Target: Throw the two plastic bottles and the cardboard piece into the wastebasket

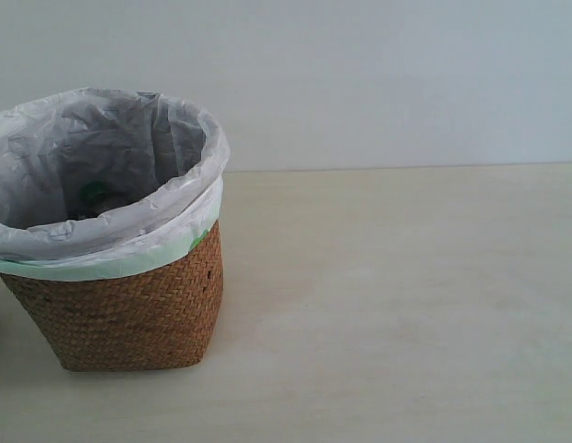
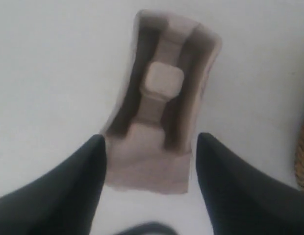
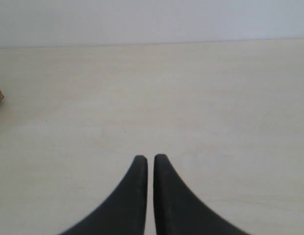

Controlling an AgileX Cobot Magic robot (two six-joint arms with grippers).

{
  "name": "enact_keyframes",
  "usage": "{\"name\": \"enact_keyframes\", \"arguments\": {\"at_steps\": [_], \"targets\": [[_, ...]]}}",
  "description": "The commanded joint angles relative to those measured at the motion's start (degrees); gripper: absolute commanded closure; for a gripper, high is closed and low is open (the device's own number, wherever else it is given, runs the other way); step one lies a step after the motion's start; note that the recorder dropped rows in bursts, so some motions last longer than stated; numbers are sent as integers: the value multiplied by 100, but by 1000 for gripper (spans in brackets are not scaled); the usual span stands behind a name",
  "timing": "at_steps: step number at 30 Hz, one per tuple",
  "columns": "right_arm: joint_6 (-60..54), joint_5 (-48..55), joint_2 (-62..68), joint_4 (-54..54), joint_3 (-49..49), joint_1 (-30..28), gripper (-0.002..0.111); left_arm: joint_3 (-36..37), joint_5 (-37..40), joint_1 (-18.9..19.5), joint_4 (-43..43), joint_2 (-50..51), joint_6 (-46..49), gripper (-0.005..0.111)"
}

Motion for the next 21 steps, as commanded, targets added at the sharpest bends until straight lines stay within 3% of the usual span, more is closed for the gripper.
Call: {"name": "enact_keyframes", "arguments": {"at_steps": [1, 4, 11, 21], "targets": [[-24, -4, -27, -41, 0, -40, 107, 22, -335, 7, -477, 467, 822, 56], [-24, -4, -27, -41, 0, -40, 107, 22, -437, 7, -976, 658, 1551, 53], [-24, -4, -27, -41, 0, -40, 107, 22, -604, 7, -1255, 766, 1977, 33], [-24, -4, -27, -41, 0, -40, 107, 22, -673, 7, -1255, 764, 2104, 34]]}}
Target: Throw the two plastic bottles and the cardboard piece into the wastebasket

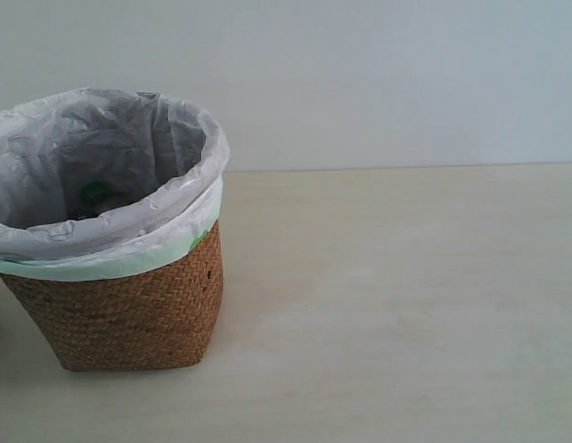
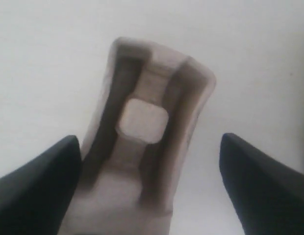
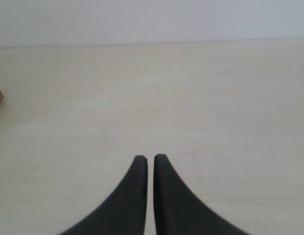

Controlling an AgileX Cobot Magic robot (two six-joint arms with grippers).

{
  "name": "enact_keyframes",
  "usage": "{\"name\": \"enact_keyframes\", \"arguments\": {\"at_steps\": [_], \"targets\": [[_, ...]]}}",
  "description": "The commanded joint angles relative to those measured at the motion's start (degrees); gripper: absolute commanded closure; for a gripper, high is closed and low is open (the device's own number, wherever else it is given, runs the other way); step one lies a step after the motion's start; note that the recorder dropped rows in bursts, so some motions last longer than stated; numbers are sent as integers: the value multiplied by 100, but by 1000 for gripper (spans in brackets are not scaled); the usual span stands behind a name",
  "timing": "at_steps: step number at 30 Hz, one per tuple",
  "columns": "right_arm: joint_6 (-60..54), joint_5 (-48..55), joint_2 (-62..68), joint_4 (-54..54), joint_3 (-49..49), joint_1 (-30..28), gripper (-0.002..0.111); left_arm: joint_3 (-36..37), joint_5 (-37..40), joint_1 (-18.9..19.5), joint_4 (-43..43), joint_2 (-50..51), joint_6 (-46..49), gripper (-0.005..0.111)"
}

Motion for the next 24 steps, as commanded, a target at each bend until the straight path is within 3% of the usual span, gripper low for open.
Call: {"name": "enact_keyframes", "arguments": {"at_steps": [1, 6, 18, 20, 24], "targets": [[-24, -4, -27, -41, 0, -40, 107, 22, -61, 7, -46, 26, 113, 34], [-24, -4, -27, -41, 0, -40, 107, 35, 56, 7, 314, 69, 202, 34], [-24, -4, -27, -41, 0, -40, 107, 35, -11, 7, 296, 599, 272, 35], [-24, -4, -27, -41, 0, -40, 107, 35, -95, 7, 131, 599, 272, 42], [-24, -4, -27, -41, 0, -40, 107, 35, -123, 7, 85, 577, 272, 80]]}}
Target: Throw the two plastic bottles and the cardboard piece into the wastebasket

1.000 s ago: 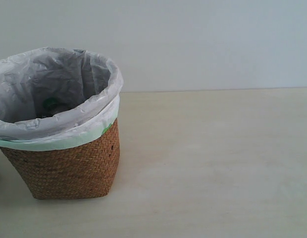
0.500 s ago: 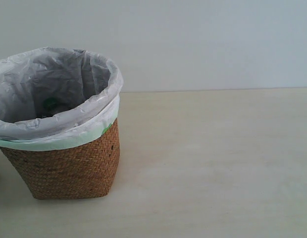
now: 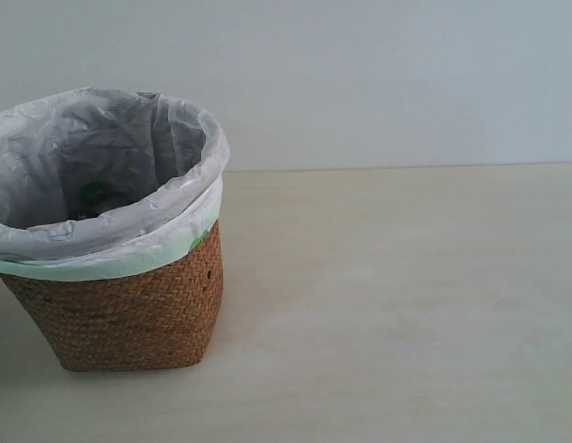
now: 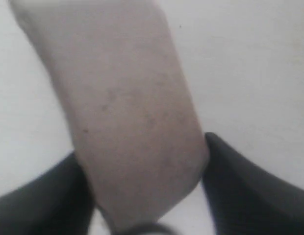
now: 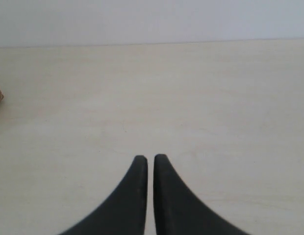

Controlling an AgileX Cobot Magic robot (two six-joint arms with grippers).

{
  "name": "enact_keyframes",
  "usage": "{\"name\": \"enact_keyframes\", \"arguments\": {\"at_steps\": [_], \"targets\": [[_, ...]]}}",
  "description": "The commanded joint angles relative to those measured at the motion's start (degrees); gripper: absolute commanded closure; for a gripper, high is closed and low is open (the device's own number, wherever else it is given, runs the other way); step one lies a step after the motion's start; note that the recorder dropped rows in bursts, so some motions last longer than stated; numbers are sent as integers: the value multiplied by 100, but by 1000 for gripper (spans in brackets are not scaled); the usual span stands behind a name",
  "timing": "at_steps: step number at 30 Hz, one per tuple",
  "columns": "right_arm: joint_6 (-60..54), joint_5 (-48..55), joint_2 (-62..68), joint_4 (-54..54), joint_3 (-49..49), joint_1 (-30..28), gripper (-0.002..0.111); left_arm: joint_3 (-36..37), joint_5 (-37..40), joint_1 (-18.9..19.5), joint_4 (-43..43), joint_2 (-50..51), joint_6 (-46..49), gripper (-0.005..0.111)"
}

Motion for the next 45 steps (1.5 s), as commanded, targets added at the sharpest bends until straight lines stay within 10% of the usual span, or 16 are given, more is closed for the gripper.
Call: {"name": "enact_keyframes", "arguments": {"at_steps": [1, 18, 31, 45], "targets": [[-24, -13, -27, -41, 0, -40, 107, 35, -75, 7, -126, -16, 44, 91], [-20, -13, -27, -41, 0, -40, 107, 4, 285, 707, -681, -1654, -496, 103], [-20, -13, -27, -41, 0, -40, 107, -1624, 1406, 705, -596, -3885, -1051, 103], [-6, -13, -27, -41, 0, -40, 107, -2281, 2840, -164, -3817, -4425, 852, 103]]}}
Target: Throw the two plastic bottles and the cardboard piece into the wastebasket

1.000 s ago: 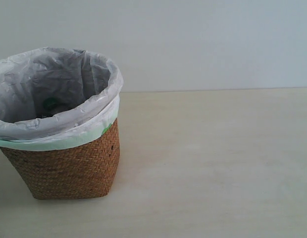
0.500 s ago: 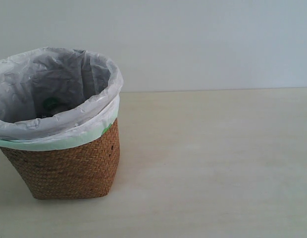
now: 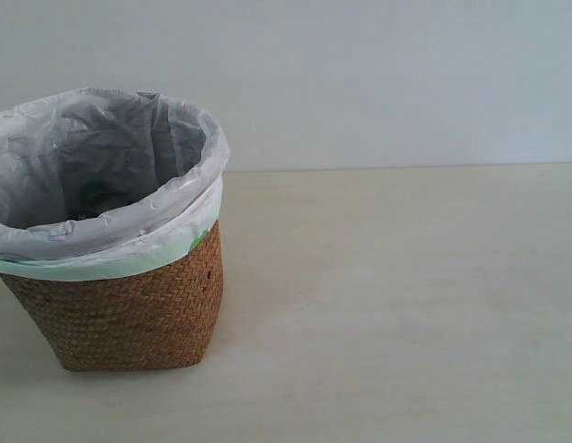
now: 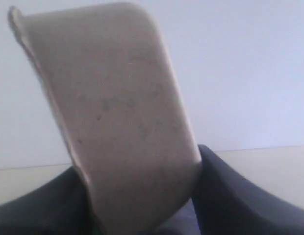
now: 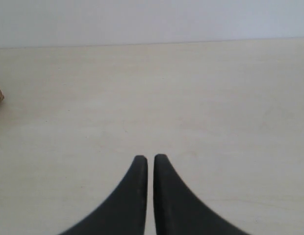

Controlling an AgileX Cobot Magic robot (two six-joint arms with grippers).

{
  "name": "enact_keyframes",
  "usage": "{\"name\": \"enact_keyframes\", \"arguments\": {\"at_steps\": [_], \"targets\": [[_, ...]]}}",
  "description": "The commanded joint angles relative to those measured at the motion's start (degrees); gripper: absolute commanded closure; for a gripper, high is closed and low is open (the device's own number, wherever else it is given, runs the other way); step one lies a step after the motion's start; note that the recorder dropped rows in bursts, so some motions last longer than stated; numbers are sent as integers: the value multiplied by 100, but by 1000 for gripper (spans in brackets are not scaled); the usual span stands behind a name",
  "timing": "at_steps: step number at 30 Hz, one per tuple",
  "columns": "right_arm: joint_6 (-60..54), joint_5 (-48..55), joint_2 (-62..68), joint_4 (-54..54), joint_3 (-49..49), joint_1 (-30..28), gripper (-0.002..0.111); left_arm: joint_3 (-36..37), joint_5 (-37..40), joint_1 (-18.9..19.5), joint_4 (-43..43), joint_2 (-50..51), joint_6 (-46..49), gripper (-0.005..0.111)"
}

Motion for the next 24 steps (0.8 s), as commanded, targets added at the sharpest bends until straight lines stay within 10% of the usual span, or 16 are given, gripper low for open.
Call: {"name": "enact_keyframes", "arguments": {"at_steps": [1, 24], "targets": [[-19, -13, -27, -41, 0, -40, 107, -40, 249, -700, -426, 0, 270, 103], [-19, -13, -27, -41, 0, -40, 107, -40, -2199, -6250, -215, 2410, 672, 103]]}}
